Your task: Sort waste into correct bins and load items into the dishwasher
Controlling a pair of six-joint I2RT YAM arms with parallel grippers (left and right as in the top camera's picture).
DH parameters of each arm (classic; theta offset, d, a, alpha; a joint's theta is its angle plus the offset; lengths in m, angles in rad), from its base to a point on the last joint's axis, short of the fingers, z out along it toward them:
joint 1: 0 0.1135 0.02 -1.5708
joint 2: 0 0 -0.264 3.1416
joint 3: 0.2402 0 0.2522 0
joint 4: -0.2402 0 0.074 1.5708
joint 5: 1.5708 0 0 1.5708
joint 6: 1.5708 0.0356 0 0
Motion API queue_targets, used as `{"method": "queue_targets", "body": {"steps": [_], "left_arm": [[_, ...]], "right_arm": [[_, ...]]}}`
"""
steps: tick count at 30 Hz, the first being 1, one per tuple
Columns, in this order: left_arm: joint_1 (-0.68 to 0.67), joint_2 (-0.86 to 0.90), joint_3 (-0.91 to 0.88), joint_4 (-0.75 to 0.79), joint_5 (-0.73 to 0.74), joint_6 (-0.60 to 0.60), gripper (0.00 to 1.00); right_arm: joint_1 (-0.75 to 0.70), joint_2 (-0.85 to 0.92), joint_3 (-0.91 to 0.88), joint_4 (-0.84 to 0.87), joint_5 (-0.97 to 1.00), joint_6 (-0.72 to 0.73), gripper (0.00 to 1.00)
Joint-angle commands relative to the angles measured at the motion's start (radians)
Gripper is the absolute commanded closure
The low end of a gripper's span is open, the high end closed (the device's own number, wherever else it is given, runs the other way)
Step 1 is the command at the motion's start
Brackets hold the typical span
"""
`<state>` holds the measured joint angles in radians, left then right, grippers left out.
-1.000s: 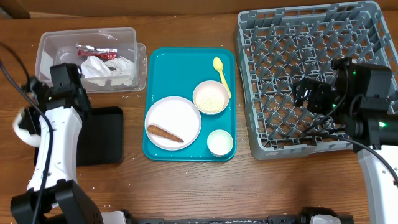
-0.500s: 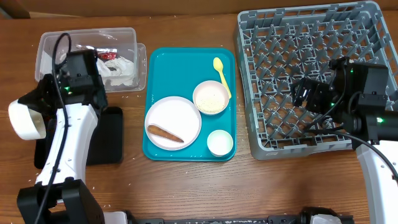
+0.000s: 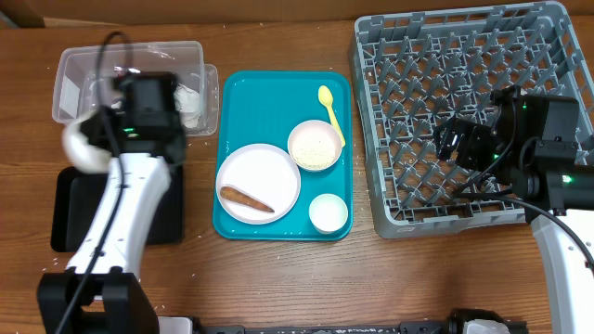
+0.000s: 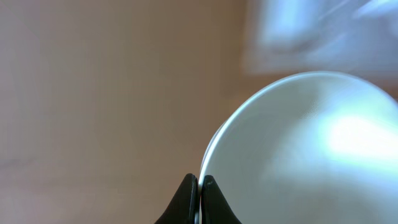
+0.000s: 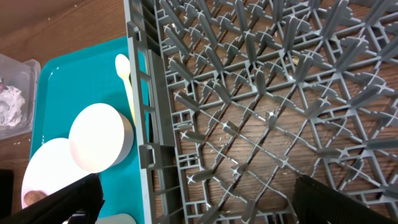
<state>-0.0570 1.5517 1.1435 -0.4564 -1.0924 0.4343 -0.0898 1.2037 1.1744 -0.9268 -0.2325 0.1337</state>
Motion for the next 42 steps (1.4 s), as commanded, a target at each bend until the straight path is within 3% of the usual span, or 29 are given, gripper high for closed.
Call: {"method": "queue_targets", "body": {"steps": [1,2,3,5,10,15,18,22,28,33,37,38,40,42], "left_arm": [[-0.098,-0.04,0.044,0.031,0.649,-0.354,0.96],[-0.112,-0.039,0.045,0.067,0.769,-0.444,0.96],[-0.133,-0.035,0.045,0.139,0.909,-0.62,0.96],[-0.169,-0.024,0.045,0.253,0.988,-0.724,0.96],[-0.248,-0.008,0.066,0.295,0.959,-0.69,0.96],[-0.262,0.077,0.225,0.066,1.035,-0.689,0.96],[-0.246,0.198,0.34,-0.031,1.038,-0.688,0.96],[-0.208,0.336,0.415,-0.045,1.048,-0.725,0.96],[-0.146,0.455,0.419,-0.089,1.11,-0.809,0.96],[-0.109,0.507,0.419,-0.098,1.17,-0.809,0.96],[-0.109,0.508,0.419,-0.097,1.171,-0.809,0.78],[-0.109,0.508,0.419,-0.102,1.17,-0.808,0.61],[-0.109,0.508,0.419,-0.115,1.17,-0.792,0.44],[-0.106,0.508,0.419,-0.119,1.171,-0.781,0.14]], "right_arm": [[0.002,-0.003,0.024,0.005,-0.009,-0.004,0.0],[0.002,-0.003,0.024,0.005,-0.009,-0.004,0.0],[0.002,-0.003,0.024,0.008,-0.009,-0.004,0.0],[0.002,-0.003,0.024,0.009,-0.009,-0.003,0.0],[0.002,-0.003,0.024,0.004,-0.009,-0.003,0.0],[0.002,-0.003,0.024,0.0,-0.026,0.001,0.0],[0.002,-0.003,0.024,0.0,-0.043,0.001,0.0],[0.002,-0.003,0.024,-0.007,-0.043,0.001,0.0],[0.002,-0.003,0.024,-0.02,-0.043,0.001,0.0],[0.002,-0.003,0.024,-0.002,-0.049,0.0,0.0],[0.002,-0.003,0.024,0.032,-0.126,0.0,0.0],[0.002,-0.003,0.024,0.048,-0.169,0.0,0.0],[0.002,-0.003,0.024,0.079,-0.227,0.0,0.0],[0.002,-0.003,0.024,0.127,-0.294,0.0,0.0]]}}
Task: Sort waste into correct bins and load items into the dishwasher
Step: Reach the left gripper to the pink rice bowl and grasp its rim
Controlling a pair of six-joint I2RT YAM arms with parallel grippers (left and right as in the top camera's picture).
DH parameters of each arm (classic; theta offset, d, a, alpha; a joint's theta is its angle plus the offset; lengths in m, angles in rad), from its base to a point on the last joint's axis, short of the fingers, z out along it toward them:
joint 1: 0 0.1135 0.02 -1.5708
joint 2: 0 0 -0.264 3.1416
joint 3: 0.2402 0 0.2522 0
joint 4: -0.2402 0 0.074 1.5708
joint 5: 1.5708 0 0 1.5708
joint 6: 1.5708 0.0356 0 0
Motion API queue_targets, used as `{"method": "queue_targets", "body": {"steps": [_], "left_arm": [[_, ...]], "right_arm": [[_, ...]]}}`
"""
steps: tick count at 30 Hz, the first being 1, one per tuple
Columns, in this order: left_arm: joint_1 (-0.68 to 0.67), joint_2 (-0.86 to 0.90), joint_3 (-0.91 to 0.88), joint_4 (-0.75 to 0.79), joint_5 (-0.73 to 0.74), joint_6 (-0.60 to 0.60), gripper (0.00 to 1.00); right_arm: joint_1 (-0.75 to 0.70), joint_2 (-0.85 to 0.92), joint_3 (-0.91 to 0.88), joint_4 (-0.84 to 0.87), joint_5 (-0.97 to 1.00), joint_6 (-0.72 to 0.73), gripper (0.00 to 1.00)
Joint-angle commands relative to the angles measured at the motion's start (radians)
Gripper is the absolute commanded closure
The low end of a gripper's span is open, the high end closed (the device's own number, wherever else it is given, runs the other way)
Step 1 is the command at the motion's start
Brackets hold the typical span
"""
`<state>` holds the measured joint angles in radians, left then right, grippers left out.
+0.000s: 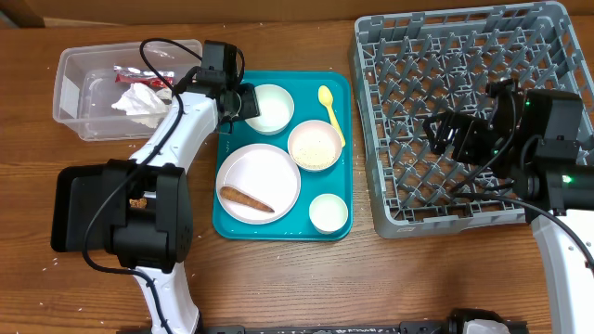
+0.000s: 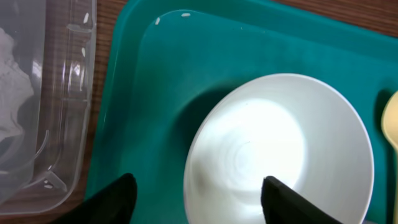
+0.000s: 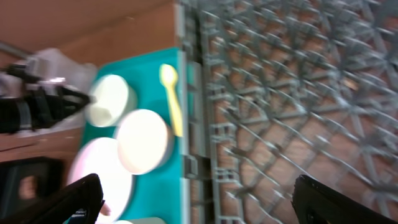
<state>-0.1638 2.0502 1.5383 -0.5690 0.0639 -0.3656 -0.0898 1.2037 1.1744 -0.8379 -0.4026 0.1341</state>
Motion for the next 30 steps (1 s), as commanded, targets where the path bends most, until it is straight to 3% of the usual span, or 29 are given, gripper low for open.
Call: {"method": "queue_targets", "body": {"steps": [1,7,12,15,20,24,26,30], "left_arm": [[0.004,0.003,0.029,-0.01,0.016,0.026,0.05],[0.005,-0.042,0.135,-0.151,0.09,0.157,0.0],[0.002,-0.083,0.279,-0.3,0.092,0.191,0.0],[-0.011,-0.09,0.312,-0.335,0.159,0.272,0.0],[-0.143,-0.079,0.314,-0.348,0.185,0.487,0.02],[-0.285,-0.016,0.314,-0.346,0.089,0.546,0.02],[-0.336,0.03,0.314,-0.346,0.082,0.546,0.08],[-0.388,0.111,0.314,-0.327,0.083,0.547,0.54]], "right_arm": [[0.002,-0.003,0.024,0.079,-0.154,0.016,0.0],[0.084,0.005,0.024,0.256,-0.101,0.164,0.01],[0.311,0.1,0.06,0.333,0.13,0.23,0.01],[0.373,0.161,0.098,0.316,0.237,0.282,0.0],[0.323,0.171,0.104,0.27,0.33,0.316,0.0],[0.185,0.144,0.104,0.187,0.334,0.316,0.0],[0.104,0.128,0.104,0.138,0.334,0.316,0.0],[0.001,0.124,0.104,0.077,0.312,0.311,0.0]]}}
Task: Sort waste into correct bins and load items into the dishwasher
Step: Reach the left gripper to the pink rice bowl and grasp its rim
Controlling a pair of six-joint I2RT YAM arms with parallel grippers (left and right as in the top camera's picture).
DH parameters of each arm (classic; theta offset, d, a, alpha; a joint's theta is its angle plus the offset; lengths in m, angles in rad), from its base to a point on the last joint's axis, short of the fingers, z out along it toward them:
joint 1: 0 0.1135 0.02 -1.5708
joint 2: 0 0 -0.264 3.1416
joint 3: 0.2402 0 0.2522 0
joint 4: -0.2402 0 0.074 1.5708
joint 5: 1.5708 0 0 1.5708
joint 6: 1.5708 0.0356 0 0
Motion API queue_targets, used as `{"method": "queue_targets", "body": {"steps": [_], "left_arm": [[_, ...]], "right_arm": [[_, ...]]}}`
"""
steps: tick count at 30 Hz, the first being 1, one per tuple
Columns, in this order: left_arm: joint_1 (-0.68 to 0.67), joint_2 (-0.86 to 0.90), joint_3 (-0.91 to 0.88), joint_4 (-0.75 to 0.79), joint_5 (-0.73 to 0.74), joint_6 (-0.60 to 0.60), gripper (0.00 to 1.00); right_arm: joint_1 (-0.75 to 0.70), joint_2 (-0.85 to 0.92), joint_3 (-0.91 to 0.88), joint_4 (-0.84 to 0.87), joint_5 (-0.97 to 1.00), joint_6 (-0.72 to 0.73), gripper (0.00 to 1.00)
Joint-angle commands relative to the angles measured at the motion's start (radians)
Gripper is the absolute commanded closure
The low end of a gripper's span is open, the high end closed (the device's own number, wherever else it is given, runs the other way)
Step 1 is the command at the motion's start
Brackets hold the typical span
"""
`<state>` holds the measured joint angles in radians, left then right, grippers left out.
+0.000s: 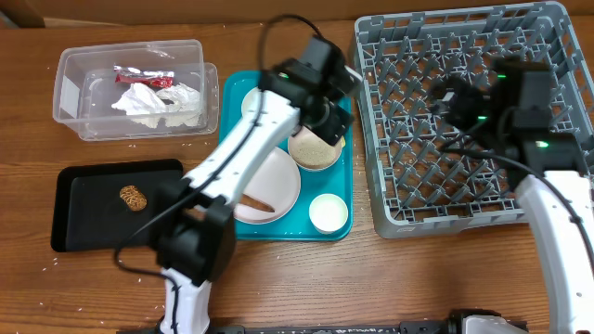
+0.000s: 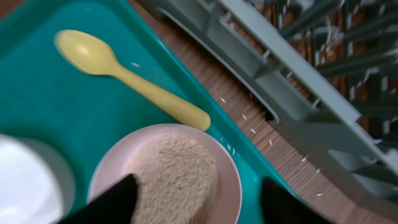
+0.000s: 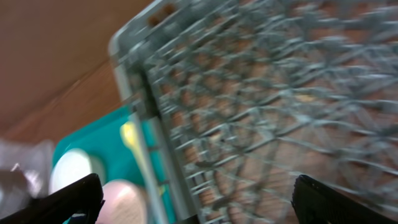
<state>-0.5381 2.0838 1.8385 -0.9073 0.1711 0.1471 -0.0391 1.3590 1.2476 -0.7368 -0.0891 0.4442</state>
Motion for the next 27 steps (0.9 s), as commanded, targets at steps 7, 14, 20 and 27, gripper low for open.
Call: {"method": "queue_targets", "body": {"steps": [7,14,20,27], "left_arm": [[-0.026,0.165,0.014,0.015,-0.021,0.085,0.63],[-0.027,0.16,0.081,-0.032,-0.025,-0.012,0.46],[-0.052,0.16,0.208,-0.226,-0.025,-0.253,0.47],[-0.102,0.192,0.2,-0.248,-0.079,-0.351,0.44]], "right_arm": [[-0.072,-0.031,0.031,-0.06,0.0,-0.003,0.0],[-0.072,-0.031,0.031,-0.059,0.003,-0.006,0.0],[-0.072,-0.031,0.031,-0.06,0.021,-0.006,0.0],[-0.072,-0.031,0.031,-0.068,0.026,-0.033,0.0]]}}
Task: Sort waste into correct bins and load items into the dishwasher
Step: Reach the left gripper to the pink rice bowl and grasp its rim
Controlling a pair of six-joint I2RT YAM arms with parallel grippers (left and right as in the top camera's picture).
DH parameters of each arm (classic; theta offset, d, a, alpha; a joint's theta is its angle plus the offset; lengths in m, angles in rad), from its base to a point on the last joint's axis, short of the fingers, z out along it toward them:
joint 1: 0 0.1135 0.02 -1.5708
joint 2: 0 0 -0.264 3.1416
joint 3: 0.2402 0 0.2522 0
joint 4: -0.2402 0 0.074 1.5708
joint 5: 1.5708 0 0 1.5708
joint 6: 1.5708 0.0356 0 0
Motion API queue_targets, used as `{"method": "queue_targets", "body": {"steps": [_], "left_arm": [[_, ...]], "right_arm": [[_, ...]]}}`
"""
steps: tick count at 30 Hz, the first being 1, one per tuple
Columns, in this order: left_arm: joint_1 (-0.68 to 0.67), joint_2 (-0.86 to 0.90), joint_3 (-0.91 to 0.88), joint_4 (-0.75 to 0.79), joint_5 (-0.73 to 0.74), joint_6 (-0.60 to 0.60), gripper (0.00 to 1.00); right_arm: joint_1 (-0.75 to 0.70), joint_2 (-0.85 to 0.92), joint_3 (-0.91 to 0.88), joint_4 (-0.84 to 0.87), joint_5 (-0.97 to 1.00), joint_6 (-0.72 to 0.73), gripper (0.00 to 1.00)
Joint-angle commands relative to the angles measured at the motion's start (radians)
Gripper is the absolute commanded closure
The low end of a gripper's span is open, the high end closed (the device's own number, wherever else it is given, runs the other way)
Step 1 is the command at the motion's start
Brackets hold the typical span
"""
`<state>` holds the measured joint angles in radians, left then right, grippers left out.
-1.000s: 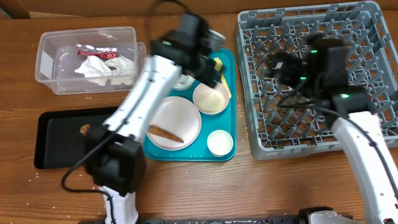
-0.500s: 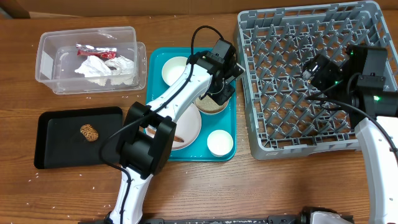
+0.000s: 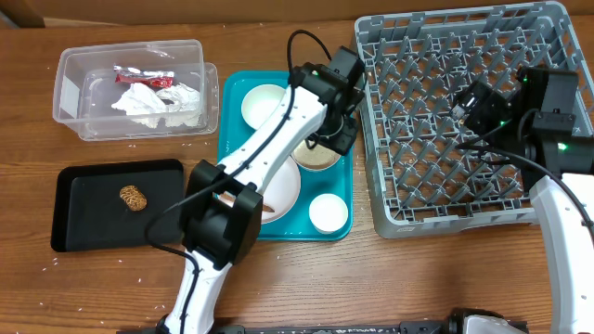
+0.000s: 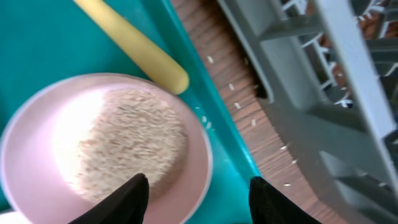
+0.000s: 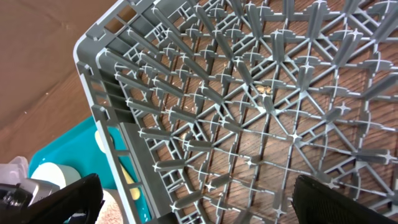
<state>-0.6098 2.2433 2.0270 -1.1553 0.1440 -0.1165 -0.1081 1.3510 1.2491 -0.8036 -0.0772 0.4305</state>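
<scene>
My left gripper (image 3: 331,109) (image 4: 202,202) hangs open low over the teal tray (image 3: 232,125), its fingers straddling the right rim of a pink bowl of grains (image 4: 106,143). A yellow spoon (image 4: 134,43) lies just behind that bowl. On the tray there are also an empty white bowl (image 3: 263,104), a white plate with a brown food piece (image 3: 269,195) and a small white cup (image 3: 328,213). My right gripper (image 3: 478,107) (image 5: 199,199) is open and empty above the grey dishwasher rack (image 3: 464,176) (image 5: 249,93).
A clear bin (image 3: 83,83) holding wrappers and crumpled tissue stands at the back left. A black tray (image 3: 93,218) with a small brown scrap lies at the front left. The rack's wall (image 4: 348,74) runs close to the tray's right edge, loose grains between them.
My left gripper has come closer to the pink bowl and now sits at its right rim, with the spoon mostly out of its view. The right gripper shifted slightly over the rack.
First my left gripper was shut on the white bowl's rim beside the clear bin. Then that bowl stood at the tray's back left with the gripper open above it. Later the gripper was over the pink bowl and spoon, and now at the bowl's rim. The right gripper stayed open over the rack.
</scene>
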Motion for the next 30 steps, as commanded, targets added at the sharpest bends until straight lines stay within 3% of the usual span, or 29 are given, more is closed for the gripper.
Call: {"method": "queue_targets", "body": {"steps": [1,7,20,26,30], "left_arm": [[-0.036,0.039,0.011,0.0,-0.07,-0.097,0.44],[-0.045,0.077,0.01,0.015,-0.201,-0.126,0.52],[-0.043,0.108,0.01,0.042,-0.202,-0.115,0.71],[-0.042,0.116,-0.005,0.076,-0.32,-0.089,0.71],[-0.03,0.145,-0.01,0.085,-0.315,-0.09,0.72]], "right_arm": [[-0.003,-0.023,0.029,-0.003,0.014,-0.019,0.0],[-0.003,-0.023,0.029,-0.021,0.017,-0.019,0.0],[-0.003,-0.023,0.028,-0.03,0.017,-0.019,0.0],[-0.003,-0.023,0.028,-0.039,0.017,-0.019,0.0],[-0.003,-0.023,0.028,-0.048,0.018,-0.019,0.0]]}}
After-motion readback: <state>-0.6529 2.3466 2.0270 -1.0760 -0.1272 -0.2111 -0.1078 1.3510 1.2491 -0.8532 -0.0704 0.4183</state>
